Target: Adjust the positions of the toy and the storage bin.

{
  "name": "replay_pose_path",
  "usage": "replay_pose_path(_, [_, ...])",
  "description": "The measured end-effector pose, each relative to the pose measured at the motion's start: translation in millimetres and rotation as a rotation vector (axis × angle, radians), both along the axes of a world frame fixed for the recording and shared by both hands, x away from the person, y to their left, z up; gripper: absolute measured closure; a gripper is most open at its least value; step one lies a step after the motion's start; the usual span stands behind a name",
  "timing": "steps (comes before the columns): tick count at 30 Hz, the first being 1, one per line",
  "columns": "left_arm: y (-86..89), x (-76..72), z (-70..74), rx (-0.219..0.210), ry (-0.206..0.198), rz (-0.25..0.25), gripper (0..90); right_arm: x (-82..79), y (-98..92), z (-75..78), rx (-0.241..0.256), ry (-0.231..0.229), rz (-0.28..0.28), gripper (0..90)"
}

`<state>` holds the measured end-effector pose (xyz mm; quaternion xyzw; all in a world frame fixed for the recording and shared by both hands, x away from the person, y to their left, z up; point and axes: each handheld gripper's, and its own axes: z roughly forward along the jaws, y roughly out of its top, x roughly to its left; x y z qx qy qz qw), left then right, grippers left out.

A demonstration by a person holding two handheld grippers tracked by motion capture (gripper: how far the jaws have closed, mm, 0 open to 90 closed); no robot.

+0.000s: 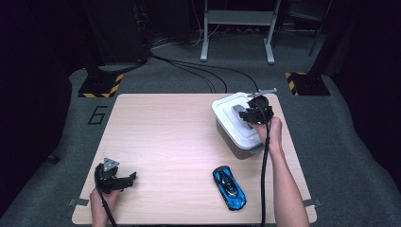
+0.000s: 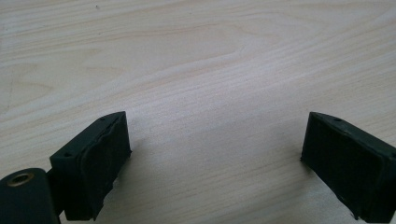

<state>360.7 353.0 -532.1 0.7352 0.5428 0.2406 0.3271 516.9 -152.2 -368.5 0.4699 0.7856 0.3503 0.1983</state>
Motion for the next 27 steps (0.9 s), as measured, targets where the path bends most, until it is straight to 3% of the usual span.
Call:
replay_pose_path(14, [0.0, 0.1, -0.2, -0.002, -0.002, -0.001, 7.6, 13.2, 32.0, -0.9, 0.029, 0.008, 0.103, 67.3])
replay_pose_path(27, [0.1, 0.1, 0.0, -0.001, 0.001, 0.000, 7.6, 21.5, 50.8, -1.5, 0.029, 0.006, 0.132, 67.3])
